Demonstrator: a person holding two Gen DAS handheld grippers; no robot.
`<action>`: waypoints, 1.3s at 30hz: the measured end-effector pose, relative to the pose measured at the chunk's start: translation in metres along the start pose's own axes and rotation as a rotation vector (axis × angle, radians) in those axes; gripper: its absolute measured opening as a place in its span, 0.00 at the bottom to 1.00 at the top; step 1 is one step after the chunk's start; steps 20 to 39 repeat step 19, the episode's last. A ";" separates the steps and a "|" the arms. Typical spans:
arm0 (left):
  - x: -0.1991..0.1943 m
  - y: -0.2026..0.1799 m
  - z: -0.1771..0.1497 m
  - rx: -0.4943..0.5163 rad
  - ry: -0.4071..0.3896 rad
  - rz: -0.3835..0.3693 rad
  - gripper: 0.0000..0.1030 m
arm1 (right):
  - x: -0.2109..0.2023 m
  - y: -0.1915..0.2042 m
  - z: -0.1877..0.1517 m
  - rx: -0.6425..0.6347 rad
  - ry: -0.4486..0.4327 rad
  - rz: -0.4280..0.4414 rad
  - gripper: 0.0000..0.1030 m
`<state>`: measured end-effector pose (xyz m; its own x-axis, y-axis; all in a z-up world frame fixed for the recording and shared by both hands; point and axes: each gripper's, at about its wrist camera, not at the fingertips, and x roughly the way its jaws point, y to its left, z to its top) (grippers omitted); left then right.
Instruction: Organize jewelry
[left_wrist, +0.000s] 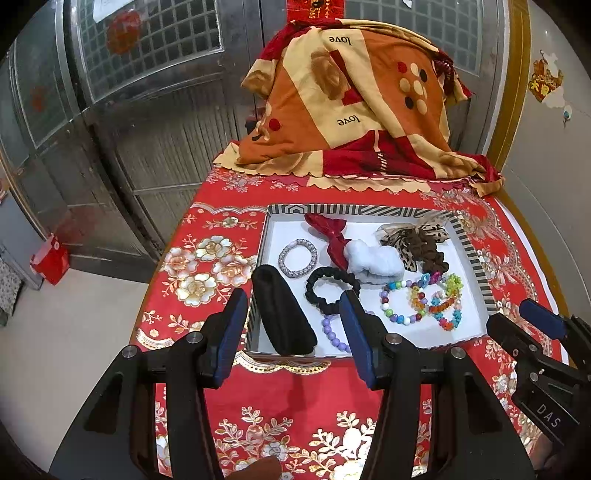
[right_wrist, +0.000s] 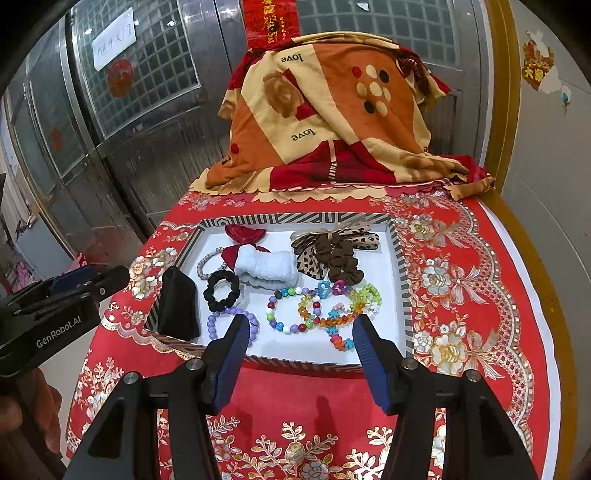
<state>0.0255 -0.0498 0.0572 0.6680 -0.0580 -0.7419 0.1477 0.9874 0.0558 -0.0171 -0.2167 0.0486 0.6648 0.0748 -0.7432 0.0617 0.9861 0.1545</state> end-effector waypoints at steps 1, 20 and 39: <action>0.000 0.000 0.000 0.000 0.000 0.000 0.50 | 0.001 0.000 0.000 -0.001 0.001 0.001 0.54; 0.008 0.001 -0.001 -0.007 0.006 -0.014 0.50 | 0.009 -0.004 -0.001 0.004 0.020 0.006 0.54; 0.008 0.001 -0.001 -0.007 0.006 -0.014 0.50 | 0.009 -0.004 -0.001 0.004 0.020 0.006 0.54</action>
